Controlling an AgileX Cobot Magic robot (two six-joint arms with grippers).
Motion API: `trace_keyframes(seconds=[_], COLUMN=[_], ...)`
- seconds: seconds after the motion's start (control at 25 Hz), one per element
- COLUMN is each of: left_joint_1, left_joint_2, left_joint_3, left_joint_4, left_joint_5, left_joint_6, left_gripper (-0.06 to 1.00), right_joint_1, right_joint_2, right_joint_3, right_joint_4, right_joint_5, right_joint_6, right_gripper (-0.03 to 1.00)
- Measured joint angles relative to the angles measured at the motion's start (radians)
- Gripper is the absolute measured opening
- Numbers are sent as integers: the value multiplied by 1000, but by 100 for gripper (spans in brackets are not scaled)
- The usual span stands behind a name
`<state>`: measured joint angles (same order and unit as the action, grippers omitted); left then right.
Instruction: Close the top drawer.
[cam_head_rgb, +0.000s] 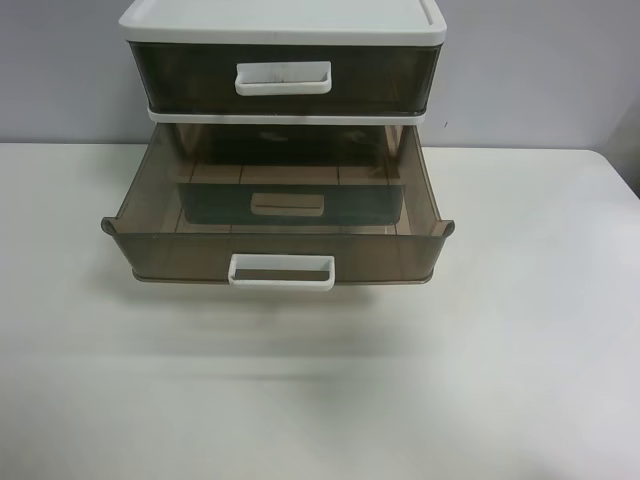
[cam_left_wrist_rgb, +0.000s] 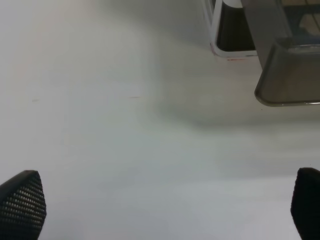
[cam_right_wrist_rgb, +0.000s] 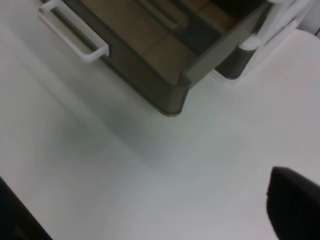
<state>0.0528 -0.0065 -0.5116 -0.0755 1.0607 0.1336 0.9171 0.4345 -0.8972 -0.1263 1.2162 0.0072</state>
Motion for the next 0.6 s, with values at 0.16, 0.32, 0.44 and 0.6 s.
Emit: trace_keyframes(seconds=[0.16, 0.32, 0.44, 0.6], left_joint_1=[0, 0, 0, 0], left_joint_2=[0, 0, 0, 0], left_joint_3=[0, 0, 0, 0], left_joint_4=[0, 0, 0, 0], left_joint_5=[0, 0, 0, 0], left_joint_6=[0, 0, 0, 0], left_gripper=[99, 99, 99, 99], right_joint_1=[-122, -348, -509, -656], right_joint_2=[-149, -269, -352, -436], right_joint_3=[94, 214, 310, 366], right_joint_4=[5, 37, 54, 70], right_joint_5=[0, -33, -63, -106], right_joint_6=[35, 39, 32, 29], right_gripper=[99, 99, 99, 99])
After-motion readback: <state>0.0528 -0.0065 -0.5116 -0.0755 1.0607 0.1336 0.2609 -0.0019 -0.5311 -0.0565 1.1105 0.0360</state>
